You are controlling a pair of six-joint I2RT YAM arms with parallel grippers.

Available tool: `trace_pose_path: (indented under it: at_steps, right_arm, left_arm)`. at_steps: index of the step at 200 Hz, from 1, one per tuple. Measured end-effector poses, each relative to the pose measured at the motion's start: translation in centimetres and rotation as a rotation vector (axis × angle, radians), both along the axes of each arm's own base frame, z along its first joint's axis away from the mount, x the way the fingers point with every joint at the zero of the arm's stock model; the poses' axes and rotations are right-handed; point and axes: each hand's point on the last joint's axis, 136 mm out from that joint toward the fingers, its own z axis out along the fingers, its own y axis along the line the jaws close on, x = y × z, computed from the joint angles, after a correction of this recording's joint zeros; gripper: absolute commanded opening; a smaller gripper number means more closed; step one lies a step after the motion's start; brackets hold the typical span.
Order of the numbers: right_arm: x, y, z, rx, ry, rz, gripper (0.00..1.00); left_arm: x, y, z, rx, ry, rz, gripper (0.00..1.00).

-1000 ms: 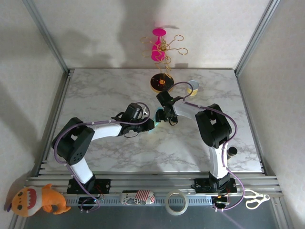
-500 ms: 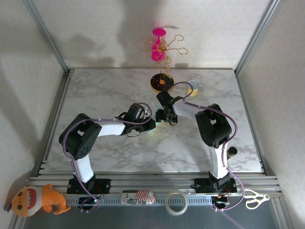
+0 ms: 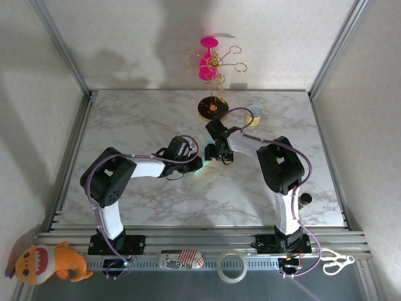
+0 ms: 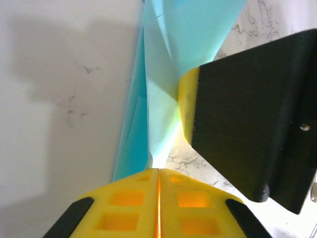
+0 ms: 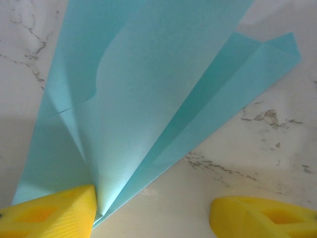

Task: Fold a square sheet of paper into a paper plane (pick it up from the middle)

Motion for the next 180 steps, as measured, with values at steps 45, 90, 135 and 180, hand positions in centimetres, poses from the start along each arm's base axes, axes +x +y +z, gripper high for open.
trace_pose_path:
  at_steps: [45,90,135,180]
  right_arm:
    - [0.0,0.0,0.0,0.000,0.001,0.000,0.67]
    - [0.0,0.0,0.0,-0.001,0.001,0.000,0.68]
    - [0.0,0.0,0.0,0.000,0.001,0.000,0.67]
    - [0.3,0.6,1.0,0.026,0.006,0.011,0.71]
  left_arm:
    - [0.0,0.2,-0.8,0.015,0.012,0.007,0.07]
    - [0.1,0.4,-1.1,0.024,0.014,0.013,0.06]
    - [0.1,0.4,-1.2,0.027,0.014,0.015,0.02]
    - [0.0,0.5,-1.3,0.031,0.016,0.016,0.00]
